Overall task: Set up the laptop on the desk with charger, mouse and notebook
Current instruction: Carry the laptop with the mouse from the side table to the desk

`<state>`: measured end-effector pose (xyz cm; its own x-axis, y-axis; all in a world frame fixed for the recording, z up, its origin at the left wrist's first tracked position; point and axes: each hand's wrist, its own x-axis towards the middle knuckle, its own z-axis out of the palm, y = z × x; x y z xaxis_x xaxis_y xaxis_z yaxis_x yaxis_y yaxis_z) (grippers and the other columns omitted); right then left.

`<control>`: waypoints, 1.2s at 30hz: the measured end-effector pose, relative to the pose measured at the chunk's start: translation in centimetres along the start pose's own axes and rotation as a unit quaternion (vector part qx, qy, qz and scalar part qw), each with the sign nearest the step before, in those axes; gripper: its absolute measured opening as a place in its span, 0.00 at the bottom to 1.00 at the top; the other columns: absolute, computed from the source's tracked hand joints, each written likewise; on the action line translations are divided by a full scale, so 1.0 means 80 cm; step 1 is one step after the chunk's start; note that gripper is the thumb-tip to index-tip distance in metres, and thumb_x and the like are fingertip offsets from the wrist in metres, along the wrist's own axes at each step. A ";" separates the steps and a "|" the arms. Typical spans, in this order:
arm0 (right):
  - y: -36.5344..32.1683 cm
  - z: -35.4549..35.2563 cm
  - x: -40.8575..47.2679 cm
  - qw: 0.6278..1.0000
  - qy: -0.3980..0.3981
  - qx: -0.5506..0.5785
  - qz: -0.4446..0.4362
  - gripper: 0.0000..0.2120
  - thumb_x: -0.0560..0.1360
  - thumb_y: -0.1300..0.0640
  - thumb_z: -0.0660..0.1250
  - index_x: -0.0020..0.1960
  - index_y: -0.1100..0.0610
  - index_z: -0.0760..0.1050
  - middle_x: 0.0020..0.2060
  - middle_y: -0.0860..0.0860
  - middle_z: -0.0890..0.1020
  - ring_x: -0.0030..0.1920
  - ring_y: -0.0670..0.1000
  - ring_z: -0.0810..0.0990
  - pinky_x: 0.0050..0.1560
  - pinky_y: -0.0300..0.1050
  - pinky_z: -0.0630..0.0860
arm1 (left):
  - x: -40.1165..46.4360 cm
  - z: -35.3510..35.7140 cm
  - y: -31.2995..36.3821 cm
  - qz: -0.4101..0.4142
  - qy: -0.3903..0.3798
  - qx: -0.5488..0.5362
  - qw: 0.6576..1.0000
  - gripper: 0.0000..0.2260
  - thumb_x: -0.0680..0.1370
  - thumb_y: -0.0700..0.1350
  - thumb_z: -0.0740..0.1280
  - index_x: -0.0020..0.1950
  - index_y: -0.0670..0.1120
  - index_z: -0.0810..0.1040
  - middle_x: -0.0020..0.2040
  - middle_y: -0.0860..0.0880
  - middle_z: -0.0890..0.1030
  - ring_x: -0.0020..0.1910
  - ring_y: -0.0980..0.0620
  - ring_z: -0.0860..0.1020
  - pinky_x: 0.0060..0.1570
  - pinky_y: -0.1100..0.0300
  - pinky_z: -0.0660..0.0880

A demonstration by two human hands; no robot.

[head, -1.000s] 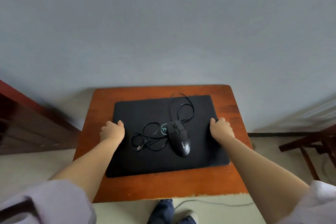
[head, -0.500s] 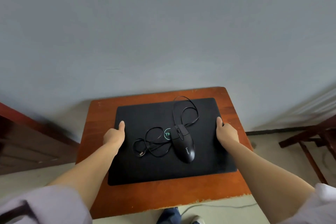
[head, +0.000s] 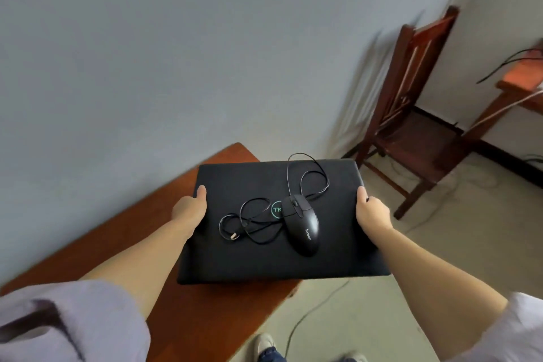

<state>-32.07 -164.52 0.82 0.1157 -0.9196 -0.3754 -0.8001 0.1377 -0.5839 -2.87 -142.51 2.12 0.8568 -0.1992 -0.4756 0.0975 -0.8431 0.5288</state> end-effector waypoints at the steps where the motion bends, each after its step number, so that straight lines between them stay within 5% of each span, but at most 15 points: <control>1: 0.021 -0.021 0.001 1.000 0.018 0.013 0.019 0.31 0.77 0.39 0.46 0.57 0.63 0.74 0.53 0.59 0.78 0.46 0.56 0.72 0.49 0.48 0.66 | -0.009 0.019 0.021 0.018 -0.016 0.009 1.000 0.31 0.78 0.61 0.52 0.63 0.35 0.73 0.62 0.38 0.76 0.60 0.37 0.74 0.53 0.51 0.71; 5: 0.116 -0.104 -0.002 0.991 0.085 0.045 0.093 0.30 0.77 0.39 0.46 0.51 0.61 0.75 0.47 0.56 0.76 0.45 0.57 0.72 0.48 0.49 0.68 | -0.062 0.106 0.099 0.084 -0.077 0.050 0.992 0.29 0.80 0.59 0.50 0.64 0.36 0.72 0.62 0.38 0.76 0.59 0.38 0.74 0.48 0.53 0.69; 12: 0.301 -0.253 -0.005 0.963 0.173 0.063 0.198 0.26 0.77 0.39 0.46 0.45 0.58 0.71 0.45 0.56 0.75 0.44 0.56 0.70 0.45 0.48 0.66 | -0.215 0.283 0.197 0.161 -0.161 0.102 0.968 0.28 0.80 0.58 0.50 0.66 0.36 0.70 0.65 0.38 0.74 0.62 0.38 0.72 0.58 0.50 0.70; 20: 0.472 -0.403 -0.001 0.935 0.223 0.069 0.266 0.32 0.78 0.39 0.46 0.59 0.64 0.74 0.60 0.63 0.77 0.59 0.63 0.74 0.51 0.50 0.67 | -0.387 0.458 0.264 0.211 -0.213 0.155 0.941 0.27 0.81 0.56 0.49 0.67 0.35 0.68 0.67 0.37 0.72 0.65 0.36 0.70 0.67 0.45 0.66; 26: 0.554 -0.478 0.014 0.906 0.249 0.102 0.327 0.32 0.78 0.39 0.47 0.61 0.65 0.73 0.61 0.65 0.76 0.62 0.64 0.73 0.61 0.54 0.68 | -0.473 0.564 0.337 0.265 -0.221 0.201 0.917 0.26 0.82 0.52 0.48 0.68 0.33 0.67 0.69 0.34 0.70 0.68 0.36 0.68 0.69 0.46 0.64; 31: 0.602 -0.537 0.070 0.893 0.258 0.120 0.349 0.32 0.78 0.40 0.47 0.59 0.65 0.74 0.60 0.65 0.76 0.61 0.64 0.74 0.59 0.53 0.70 | -0.511 0.655 0.414 0.316 -0.221 0.274 0.881 0.22 0.83 0.44 0.44 0.70 0.32 0.63 0.70 0.34 0.68 0.69 0.37 0.67 0.68 0.48 0.62; 36: 0.627 -0.610 0.166 0.883 0.274 0.122 0.362 0.32 0.79 0.40 0.47 0.60 0.65 0.73 0.61 0.64 0.76 0.61 0.64 0.74 0.58 0.53 0.70 | -0.534 0.758 0.517 0.331 -0.234 0.259 0.877 0.23 0.84 0.46 0.45 0.69 0.30 0.64 0.70 0.33 0.68 0.69 0.37 0.67 0.68 0.49 0.62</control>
<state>-99.36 -187.81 1.67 -0.7295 -0.5887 -0.3484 -0.3886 0.7758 -0.4971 -66.12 -199.17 1.65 0.3263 -0.8110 -0.4855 -0.6899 -0.5555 0.4642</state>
